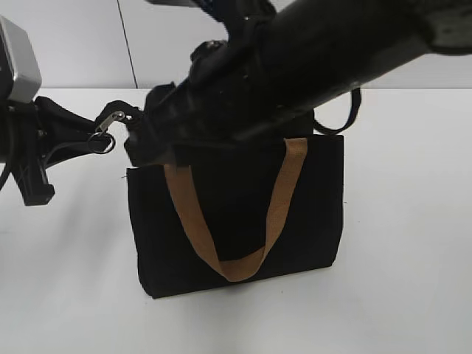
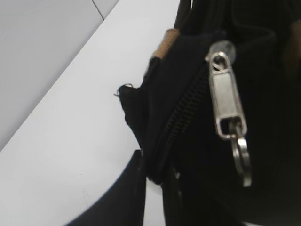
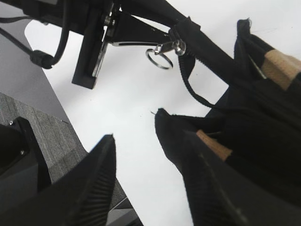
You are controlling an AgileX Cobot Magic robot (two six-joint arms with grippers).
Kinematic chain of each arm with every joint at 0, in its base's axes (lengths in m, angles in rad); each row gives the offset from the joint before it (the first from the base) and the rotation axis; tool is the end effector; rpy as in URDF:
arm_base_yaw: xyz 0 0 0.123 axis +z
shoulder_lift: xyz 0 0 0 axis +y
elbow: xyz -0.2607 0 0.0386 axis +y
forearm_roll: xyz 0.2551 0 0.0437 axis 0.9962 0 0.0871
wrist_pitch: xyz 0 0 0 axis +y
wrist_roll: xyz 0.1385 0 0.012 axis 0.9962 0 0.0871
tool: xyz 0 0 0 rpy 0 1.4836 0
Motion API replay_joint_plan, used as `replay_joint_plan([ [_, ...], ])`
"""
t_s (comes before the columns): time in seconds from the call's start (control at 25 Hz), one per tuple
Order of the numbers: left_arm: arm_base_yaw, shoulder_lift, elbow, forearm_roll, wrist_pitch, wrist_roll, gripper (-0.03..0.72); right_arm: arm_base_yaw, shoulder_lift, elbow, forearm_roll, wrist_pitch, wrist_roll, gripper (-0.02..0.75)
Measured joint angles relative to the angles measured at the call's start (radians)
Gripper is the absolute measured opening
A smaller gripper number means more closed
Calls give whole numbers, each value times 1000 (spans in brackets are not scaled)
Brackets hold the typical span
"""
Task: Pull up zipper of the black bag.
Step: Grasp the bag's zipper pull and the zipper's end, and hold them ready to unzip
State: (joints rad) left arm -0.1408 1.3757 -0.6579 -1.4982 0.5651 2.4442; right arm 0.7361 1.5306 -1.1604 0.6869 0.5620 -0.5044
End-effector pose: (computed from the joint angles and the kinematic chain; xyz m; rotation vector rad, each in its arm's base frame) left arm 0.2864 -0.1157 0.1778 1.3542 1.6476 -0.1578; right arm 0.2490 0.2891 0.2456 -0.9199 2.2131 0.8112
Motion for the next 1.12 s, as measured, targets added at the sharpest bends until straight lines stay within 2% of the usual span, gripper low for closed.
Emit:
replay_joint_plan([
  [0.24, 0, -1, 0, 1, 1, 0, 57, 49, 70, -7, 80, -108, 59, 361],
  [0.4, 0, -1, 0, 1, 2, 0, 27, 59, 119, -72, 93, -113, 59, 361],
  [0.6, 0, -1, 0, 1, 3, 0, 25, 60, 199, -158, 100, -87, 85, 360],
  [1.12, 0, -1, 0, 2, 3, 0, 24, 60, 275, -165, 130, -144, 133, 382],
])
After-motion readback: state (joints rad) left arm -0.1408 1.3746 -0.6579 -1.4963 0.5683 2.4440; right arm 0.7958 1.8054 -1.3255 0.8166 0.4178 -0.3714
